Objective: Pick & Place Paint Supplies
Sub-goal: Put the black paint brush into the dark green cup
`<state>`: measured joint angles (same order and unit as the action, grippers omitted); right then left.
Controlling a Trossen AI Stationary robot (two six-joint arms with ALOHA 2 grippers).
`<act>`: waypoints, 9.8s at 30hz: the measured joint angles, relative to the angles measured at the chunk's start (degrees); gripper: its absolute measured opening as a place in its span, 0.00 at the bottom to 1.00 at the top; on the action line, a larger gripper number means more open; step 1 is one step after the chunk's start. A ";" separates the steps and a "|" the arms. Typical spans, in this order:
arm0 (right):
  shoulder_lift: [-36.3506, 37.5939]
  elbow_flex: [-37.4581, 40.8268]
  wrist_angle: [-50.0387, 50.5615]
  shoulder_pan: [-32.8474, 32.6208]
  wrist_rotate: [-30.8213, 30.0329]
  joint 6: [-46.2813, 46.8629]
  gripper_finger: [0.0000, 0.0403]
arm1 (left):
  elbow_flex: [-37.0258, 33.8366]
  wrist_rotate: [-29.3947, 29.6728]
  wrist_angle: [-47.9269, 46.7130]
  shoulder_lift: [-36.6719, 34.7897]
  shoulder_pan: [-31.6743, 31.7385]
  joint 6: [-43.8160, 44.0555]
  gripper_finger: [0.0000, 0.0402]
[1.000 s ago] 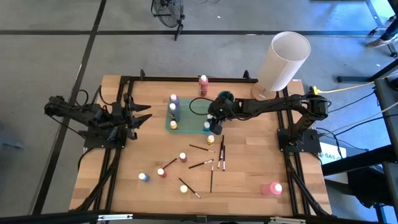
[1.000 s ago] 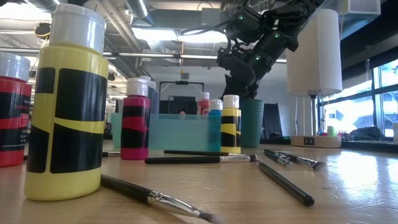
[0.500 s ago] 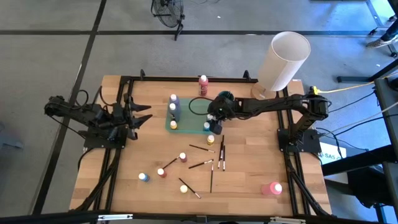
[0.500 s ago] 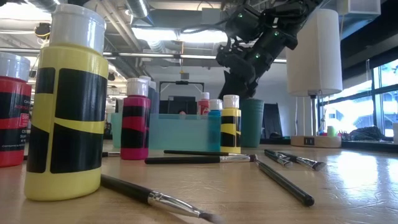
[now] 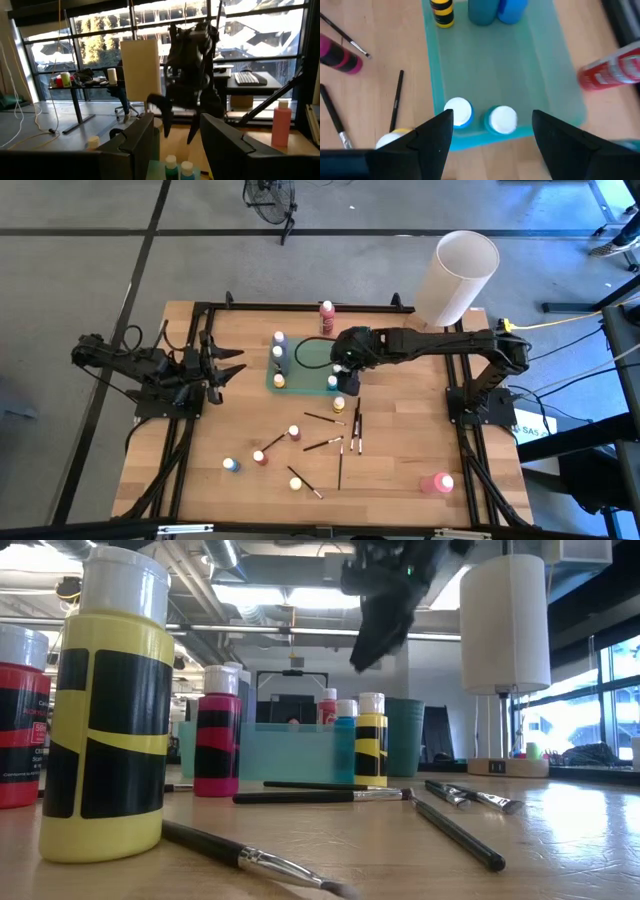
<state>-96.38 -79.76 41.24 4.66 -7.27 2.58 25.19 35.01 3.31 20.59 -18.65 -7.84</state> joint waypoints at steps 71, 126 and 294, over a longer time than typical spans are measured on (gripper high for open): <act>33.21 13.76 47.03 -56.65 -57.85 98.30 0.68 | -0.07 4.04 -6.60 -0.19 0.00 -6.38 0.39; 19.76 16.10 22.07 -34.11 -18.63 72.01 0.68 | -0.07 5.57 -4.84 -0.21 0.00 -4.92 0.39; -16.01 -3.18 20.42 -30.13 11.10 88.15 0.00 | -0.07 5.85 -8.07 -0.21 0.00 -4.37 0.39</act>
<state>-112.39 -82.94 61.67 -25.47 3.83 90.73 25.12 40.86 -4.77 20.38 -18.65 -12.21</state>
